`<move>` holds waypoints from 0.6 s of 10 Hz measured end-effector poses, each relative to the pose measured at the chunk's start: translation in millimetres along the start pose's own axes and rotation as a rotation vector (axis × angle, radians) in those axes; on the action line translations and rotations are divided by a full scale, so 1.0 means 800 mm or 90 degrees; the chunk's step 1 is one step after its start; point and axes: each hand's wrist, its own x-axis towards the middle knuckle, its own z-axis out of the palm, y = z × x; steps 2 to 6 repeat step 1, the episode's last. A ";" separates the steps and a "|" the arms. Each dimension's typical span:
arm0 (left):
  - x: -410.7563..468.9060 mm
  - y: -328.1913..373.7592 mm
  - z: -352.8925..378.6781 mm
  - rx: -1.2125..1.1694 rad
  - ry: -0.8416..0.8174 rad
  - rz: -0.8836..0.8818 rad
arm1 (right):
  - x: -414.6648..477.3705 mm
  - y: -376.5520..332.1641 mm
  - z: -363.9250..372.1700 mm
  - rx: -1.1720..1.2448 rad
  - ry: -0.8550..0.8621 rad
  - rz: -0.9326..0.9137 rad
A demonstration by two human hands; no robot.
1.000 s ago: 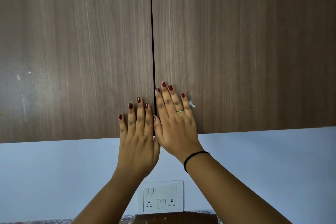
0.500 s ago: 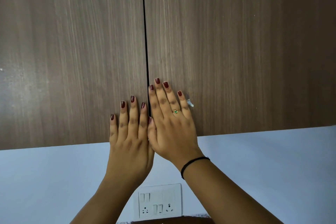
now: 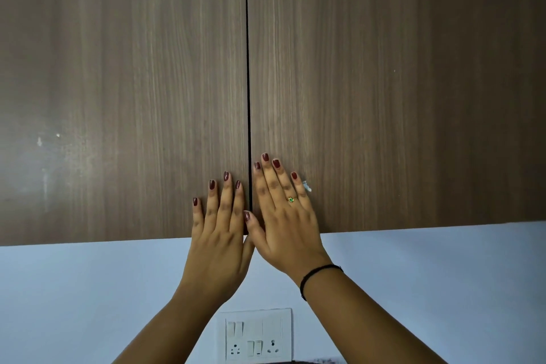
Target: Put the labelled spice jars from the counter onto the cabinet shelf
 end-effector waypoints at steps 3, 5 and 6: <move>0.004 0.002 -0.017 -0.023 0.011 -0.002 | -0.006 0.001 -0.019 0.007 0.018 0.016; 0.004 0.002 -0.017 -0.023 0.011 -0.002 | -0.006 0.001 -0.019 0.007 0.018 0.016; 0.004 0.002 -0.017 -0.023 0.011 -0.002 | -0.006 0.001 -0.019 0.007 0.018 0.016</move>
